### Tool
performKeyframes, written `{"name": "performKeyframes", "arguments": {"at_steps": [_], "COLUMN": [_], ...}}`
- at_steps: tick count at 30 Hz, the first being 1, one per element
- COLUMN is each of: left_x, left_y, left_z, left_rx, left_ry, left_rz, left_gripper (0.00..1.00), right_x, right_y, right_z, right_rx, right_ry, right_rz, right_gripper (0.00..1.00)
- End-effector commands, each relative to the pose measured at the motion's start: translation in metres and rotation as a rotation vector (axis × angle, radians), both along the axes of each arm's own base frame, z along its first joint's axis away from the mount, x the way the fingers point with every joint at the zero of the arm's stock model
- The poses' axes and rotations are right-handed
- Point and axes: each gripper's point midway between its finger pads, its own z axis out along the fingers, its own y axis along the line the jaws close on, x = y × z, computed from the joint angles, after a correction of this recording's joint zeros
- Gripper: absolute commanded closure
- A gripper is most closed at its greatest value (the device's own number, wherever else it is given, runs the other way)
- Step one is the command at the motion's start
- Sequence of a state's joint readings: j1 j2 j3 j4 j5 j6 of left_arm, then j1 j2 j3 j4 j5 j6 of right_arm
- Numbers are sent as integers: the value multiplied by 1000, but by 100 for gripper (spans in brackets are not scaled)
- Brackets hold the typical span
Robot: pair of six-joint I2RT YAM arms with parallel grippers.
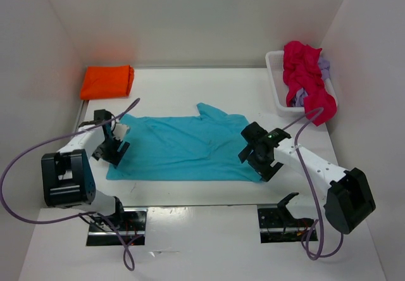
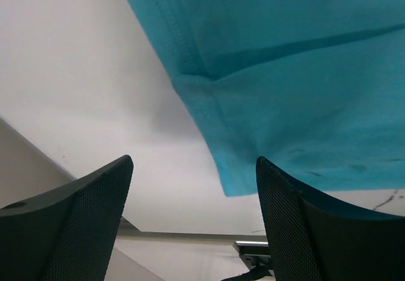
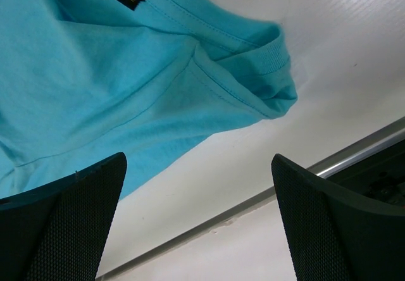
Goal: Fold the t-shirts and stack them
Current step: Fold the flattened tshirt in 1/3 of the way
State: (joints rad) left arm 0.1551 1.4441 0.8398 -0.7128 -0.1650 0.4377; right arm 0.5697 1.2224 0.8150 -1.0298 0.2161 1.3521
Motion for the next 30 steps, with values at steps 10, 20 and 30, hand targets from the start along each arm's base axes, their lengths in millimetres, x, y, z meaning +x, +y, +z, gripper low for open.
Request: {"name": "performKeyframes", "arguments": {"at_steps": [10, 20, 30], "left_x": [6, -2, -22], "left_y": [3, 2, 16], "left_z": [-34, -45, -50], "left_rx": [-110, -119, -70], "left_ry": [81, 123, 168], "left_rz": [-50, -66, -81], "left_gripper": [19, 69, 82], "right_x": [5, 15, 9], "right_y": [-5, -19, -12], "right_z": [4, -31, -45], "right_rx": [60, -7, 44], "right_ry": [-116, -31, -2], "right_rz": [-140, -179, -145], "right_gripper": [0, 10, 89]}}
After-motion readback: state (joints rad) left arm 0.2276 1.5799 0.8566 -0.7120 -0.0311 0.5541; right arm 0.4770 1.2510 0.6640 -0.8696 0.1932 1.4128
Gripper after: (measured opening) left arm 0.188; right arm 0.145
